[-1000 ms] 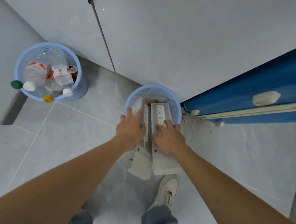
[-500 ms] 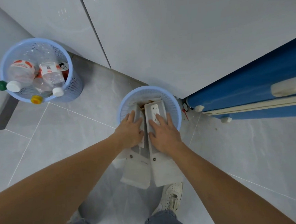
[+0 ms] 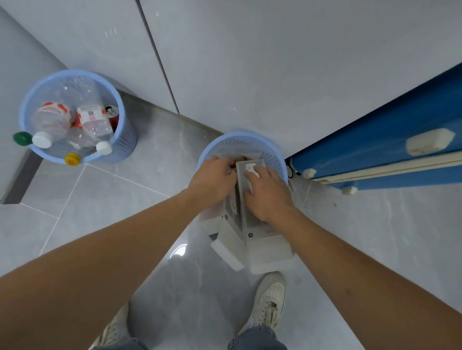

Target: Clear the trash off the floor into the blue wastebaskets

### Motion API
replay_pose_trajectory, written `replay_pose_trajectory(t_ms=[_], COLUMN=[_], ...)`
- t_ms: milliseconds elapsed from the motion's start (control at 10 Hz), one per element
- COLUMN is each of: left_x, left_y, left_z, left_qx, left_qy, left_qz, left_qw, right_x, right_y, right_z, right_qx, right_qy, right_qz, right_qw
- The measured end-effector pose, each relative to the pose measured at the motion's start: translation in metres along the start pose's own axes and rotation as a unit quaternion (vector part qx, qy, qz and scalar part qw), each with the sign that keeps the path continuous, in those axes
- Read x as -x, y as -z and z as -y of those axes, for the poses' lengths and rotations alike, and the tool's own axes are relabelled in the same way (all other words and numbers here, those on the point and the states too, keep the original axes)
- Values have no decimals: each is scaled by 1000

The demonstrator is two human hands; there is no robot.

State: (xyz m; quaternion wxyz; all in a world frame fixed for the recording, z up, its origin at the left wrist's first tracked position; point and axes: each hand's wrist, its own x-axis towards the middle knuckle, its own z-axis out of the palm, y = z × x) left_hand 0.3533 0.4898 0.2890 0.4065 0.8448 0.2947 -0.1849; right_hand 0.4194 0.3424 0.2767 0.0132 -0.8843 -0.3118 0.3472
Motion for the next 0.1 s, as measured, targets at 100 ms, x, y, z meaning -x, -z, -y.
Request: replay_pose_trajectory(t_ms=[100], left_x=[28], left_y=[31], left_z=[-17], left_qx=[19], left_qy=[-7], left_qz=[-24], left_qw=[1000], right_x=[25], right_y=[41], right_z=[19], right_qx=[-42], right_qy=[13], right_qz=[-40], right_qw=[998])
